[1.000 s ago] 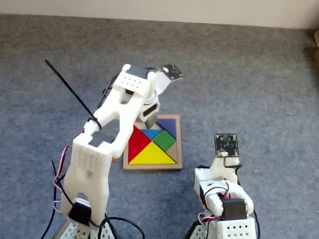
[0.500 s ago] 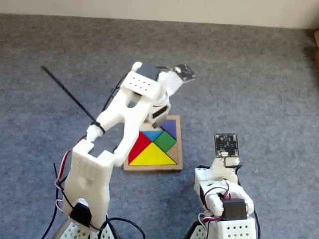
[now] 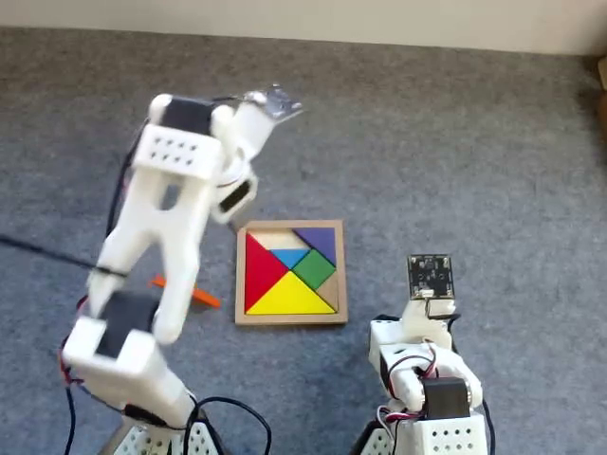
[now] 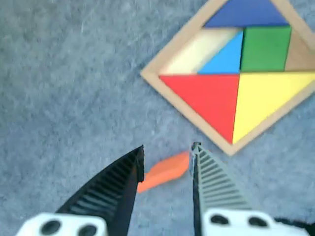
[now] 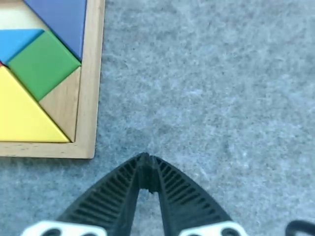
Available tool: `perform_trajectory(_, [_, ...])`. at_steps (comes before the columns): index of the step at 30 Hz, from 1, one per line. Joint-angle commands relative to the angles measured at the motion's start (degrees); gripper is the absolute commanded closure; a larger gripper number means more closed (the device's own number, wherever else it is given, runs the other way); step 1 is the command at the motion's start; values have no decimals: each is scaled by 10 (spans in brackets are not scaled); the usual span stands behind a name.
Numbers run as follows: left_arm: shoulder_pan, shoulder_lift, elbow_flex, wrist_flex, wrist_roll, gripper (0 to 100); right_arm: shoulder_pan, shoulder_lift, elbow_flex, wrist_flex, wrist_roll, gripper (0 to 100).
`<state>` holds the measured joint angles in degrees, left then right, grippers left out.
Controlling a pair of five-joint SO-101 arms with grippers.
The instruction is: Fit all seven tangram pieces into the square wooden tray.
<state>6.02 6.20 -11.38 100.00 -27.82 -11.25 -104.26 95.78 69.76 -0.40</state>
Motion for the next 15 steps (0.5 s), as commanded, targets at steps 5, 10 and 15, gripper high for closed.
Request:
perform_trajectory(5, [-51,-200,229,-44,-162,835,7,-10,85,-18,-1,992])
perform_trajectory(10, [-107,-263,366,-129,-271,786,7,-10,85,-18,-1,992])
perform_trajectory(15, [-156,-284,452,-238,-311,748,7,-10,85,-18,-1,992])
